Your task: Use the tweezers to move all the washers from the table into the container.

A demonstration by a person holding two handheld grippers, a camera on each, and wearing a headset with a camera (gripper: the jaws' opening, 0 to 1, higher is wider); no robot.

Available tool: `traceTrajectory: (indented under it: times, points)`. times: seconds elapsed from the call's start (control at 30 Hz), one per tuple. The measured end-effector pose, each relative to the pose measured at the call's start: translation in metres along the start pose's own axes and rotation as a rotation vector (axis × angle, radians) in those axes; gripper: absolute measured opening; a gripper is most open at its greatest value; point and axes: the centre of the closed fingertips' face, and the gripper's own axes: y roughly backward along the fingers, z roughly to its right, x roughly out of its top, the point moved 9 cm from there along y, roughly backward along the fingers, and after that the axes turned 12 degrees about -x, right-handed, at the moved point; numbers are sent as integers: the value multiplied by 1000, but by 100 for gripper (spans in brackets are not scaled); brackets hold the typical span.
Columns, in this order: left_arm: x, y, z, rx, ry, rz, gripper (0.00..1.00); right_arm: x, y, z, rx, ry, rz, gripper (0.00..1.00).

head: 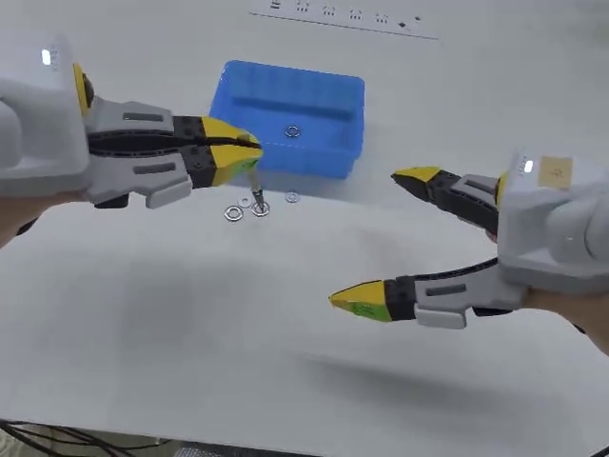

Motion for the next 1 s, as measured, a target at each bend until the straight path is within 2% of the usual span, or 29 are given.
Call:
traceTrajectory:
  times: [0.2, 0.5, 0.8, 1.0]
  points:
    - [-5, -2, -2, -7, -4, -10, 5, -4, 0, 1, -1, -38, -11, 100]
    - [-12, -7, -1, -21, -18, -26, 5, -6, -1, -2, 4, -51, -17, 100]
    - [-9, -11, -1, -15, -37, -34, 5, -9, -1, -5, 8, -77, -23, 97]
    - [-10, -12, -3, -18, -2, -29, 5, -9, -3, -7, 18, -79, -27, 94]
